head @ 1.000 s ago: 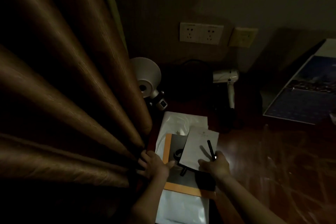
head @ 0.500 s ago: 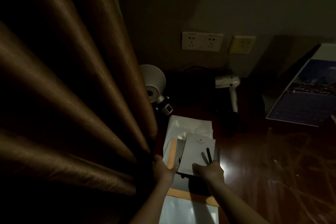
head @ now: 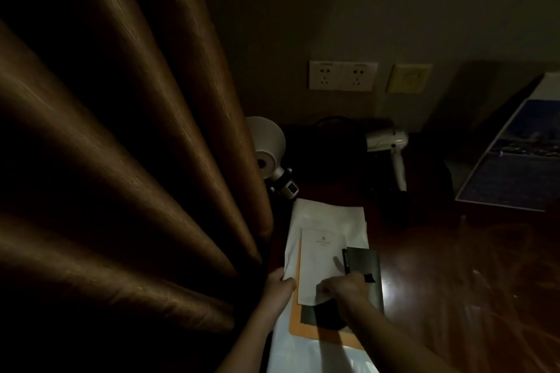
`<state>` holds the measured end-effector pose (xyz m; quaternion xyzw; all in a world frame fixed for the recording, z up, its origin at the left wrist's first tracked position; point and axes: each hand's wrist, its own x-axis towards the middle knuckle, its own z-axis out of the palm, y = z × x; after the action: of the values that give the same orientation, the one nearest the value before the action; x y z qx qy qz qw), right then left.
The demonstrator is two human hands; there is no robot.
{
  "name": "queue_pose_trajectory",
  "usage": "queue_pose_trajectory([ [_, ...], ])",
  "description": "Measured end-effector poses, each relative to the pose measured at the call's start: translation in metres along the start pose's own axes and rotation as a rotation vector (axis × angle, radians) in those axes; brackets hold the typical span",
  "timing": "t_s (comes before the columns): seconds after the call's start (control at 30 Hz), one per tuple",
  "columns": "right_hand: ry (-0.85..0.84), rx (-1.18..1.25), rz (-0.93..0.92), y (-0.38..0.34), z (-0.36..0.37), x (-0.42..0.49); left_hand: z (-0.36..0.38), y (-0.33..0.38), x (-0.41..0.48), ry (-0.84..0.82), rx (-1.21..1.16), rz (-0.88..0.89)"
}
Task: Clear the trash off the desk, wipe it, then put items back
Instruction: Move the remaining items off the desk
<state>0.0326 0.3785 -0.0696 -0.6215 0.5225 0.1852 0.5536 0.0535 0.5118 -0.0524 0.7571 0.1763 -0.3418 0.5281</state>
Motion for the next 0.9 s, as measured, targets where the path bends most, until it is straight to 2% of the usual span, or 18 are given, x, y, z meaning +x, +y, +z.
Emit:
queue_pose_trajectory([
  [0.1, -0.004, 0.095, 0.036, -0.004, -0.001, 0.004, -0.002, 0.001, 0.000, -0.010, -0.010, -0.018],
  [0.33, 0.057, -0.111, -0.020, -0.009, 0.017, -0.007, 0.006, 0.003, 0.000, -0.006, -0.019, 0.045],
  [0.5, 0.048, -0.075, 0.003, -0.011, 0.018, -0.007, 0.003, 0.004, 0.001, -0.029, 0.012, 0.017],
  [0.7, 0.010, -0.037, -0.001, -0.016, 0.019, -0.006, 0.007, 0.002, 0.007, 0.019, -0.173, -0.016],
  [0.9, 0.023, -0.124, -0.042, -0.013, 0.027, -0.017, 0.015, -0.036, 0.043, 0.081, -0.057, 0.010],
])
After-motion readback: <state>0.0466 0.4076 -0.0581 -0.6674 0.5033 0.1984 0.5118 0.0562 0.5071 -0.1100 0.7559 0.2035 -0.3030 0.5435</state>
